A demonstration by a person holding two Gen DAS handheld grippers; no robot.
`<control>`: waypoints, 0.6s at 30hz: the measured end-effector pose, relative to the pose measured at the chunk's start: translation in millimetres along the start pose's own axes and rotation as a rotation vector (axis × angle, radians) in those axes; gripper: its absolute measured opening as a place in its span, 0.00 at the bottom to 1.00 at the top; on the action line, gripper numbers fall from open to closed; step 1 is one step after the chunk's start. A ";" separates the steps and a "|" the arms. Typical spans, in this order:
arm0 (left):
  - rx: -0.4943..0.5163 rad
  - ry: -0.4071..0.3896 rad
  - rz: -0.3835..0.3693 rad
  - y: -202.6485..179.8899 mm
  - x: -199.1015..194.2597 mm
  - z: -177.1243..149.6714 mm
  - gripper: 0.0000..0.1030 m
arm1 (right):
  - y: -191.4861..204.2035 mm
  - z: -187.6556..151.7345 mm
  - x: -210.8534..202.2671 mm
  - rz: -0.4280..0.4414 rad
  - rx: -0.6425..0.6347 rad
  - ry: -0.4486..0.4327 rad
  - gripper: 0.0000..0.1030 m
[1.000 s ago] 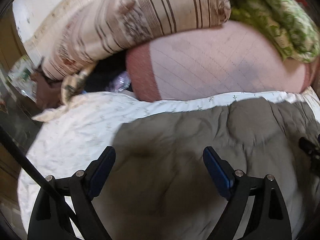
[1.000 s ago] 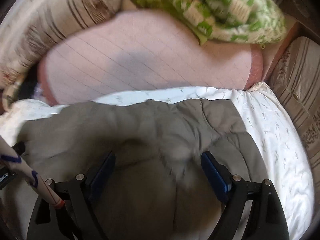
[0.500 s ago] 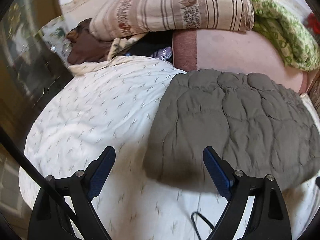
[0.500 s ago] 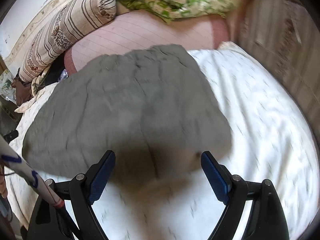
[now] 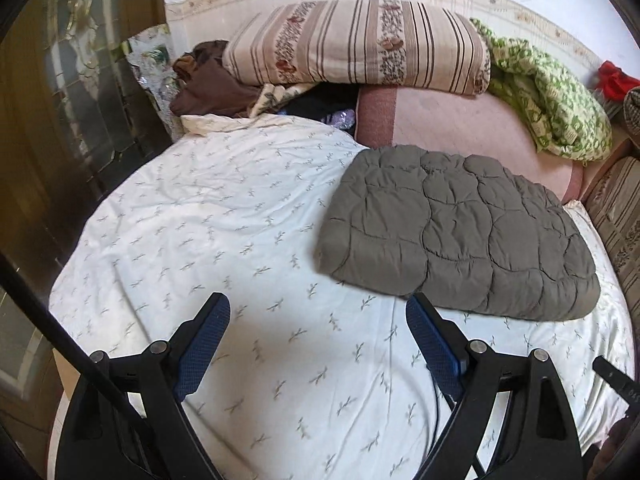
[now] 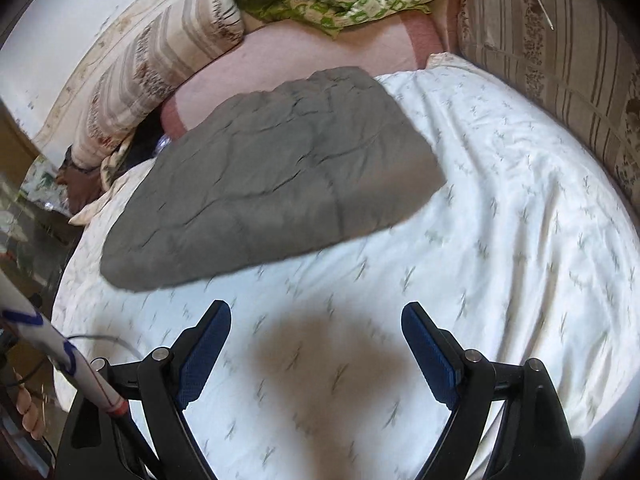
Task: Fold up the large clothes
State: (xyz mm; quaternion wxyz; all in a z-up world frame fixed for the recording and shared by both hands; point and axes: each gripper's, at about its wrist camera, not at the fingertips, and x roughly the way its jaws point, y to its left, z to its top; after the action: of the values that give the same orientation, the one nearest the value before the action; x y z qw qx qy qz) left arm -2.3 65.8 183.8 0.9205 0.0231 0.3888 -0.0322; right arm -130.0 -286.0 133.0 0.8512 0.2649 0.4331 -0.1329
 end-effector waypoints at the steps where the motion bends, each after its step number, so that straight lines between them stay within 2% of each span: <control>1: -0.003 -0.006 -0.001 3.4 -7.3 -2.2 0.87 | 2.3 -4.5 -2.2 0.011 0.002 0.005 0.88; 5: -0.018 -0.037 0.002 17.5 -34.5 -10.1 0.87 | 9.0 -24.2 -15.0 0.056 0.017 0.018 0.88; 10: -0.007 -0.102 0.041 30.2 -68.4 -15.9 0.87 | 15.6 -38.4 -33.4 0.091 0.025 0.012 0.88; 18: 0.023 -0.199 0.110 35.7 -102.4 -19.9 0.87 | 21.8 -45.3 -56.8 0.123 0.016 -0.004 0.88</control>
State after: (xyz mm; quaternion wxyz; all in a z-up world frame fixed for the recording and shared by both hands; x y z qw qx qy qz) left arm -85.0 107.0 244.0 0.9546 0.0515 0.2931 0.0119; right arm -183.7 -242.5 164.2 0.8565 0.2978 0.4130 -0.0843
